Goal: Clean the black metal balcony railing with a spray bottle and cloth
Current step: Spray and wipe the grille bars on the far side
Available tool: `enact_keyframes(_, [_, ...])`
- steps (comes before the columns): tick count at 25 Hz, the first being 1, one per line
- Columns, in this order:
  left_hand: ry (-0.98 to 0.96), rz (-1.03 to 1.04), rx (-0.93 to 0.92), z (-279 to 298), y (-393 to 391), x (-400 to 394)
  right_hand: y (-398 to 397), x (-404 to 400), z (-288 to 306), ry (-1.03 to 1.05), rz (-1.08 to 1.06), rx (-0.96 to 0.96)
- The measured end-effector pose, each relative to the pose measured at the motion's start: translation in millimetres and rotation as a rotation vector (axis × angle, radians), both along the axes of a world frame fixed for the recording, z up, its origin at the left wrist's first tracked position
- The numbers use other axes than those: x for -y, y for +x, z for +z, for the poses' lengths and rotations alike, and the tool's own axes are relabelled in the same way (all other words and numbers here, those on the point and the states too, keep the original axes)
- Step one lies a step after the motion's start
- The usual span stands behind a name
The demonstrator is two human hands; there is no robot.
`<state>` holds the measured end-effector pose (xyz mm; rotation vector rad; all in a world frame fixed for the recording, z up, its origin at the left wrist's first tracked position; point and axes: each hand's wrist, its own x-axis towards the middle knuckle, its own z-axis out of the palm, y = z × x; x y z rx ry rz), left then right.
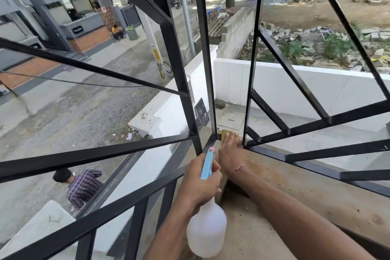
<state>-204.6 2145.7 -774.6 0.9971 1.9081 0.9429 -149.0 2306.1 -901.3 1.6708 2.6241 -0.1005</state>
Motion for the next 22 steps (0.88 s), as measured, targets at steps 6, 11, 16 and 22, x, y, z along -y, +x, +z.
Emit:
enact_keyframes(6, [0.009,-0.009,-0.009,-4,1,6,-7,14,2,-0.138,-0.033,0.002])
enact_keyframes(11, [0.018,0.037,0.022,-5,-6,6,4,38,15,-0.215,0.205,-0.503])
enact_keyframes(16, [0.039,0.042,0.012,-5,-8,7,-27,7,29,0.108,0.481,-0.539])
enact_keyframes(22, [0.031,0.045,0.001,-7,-6,10,-21,-2,-10,-0.068,0.631,-0.251])
